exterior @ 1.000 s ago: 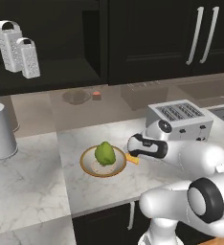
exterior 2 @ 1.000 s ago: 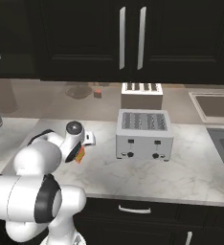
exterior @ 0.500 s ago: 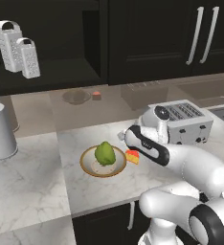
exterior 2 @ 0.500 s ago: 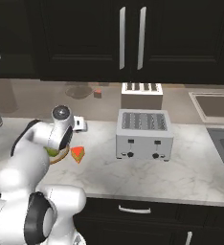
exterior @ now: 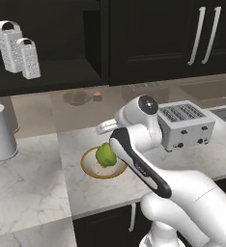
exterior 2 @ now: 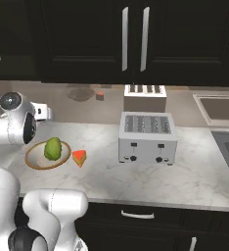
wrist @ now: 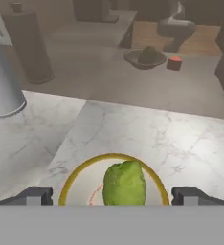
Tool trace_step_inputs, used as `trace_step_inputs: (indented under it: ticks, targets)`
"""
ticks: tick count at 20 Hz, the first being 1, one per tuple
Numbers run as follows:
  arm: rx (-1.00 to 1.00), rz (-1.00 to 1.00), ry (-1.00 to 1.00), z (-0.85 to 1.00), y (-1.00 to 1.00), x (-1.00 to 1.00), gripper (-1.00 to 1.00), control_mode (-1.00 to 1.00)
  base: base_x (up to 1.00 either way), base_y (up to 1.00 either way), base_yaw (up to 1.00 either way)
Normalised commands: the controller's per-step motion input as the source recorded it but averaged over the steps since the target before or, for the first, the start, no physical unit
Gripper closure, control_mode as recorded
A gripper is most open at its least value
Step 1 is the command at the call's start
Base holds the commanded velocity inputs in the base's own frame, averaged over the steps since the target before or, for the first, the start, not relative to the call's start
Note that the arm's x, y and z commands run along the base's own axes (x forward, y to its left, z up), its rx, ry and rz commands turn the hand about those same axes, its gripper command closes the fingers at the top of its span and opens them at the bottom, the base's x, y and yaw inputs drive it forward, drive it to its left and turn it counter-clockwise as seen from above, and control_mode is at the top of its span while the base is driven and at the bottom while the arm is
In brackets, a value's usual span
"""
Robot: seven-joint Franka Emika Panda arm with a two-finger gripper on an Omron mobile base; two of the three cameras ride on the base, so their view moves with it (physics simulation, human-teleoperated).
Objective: Pick the cheese from the fridge and the cheese grater from the cabinet and place them next to the salad bowl.
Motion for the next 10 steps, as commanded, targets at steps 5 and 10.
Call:
trace_step_inputs:
  ticks: [5,10]
  targets:
    - [0.00,0.12,-0.09,0.90,0.44,-0.75,-1.00,-1.00,0.00,0.00,0.00]
    - [0.02,0.20,-0.08,0.65,-0.02,-0.82,-1.00,-1.00,0.00,0.00,0.00]
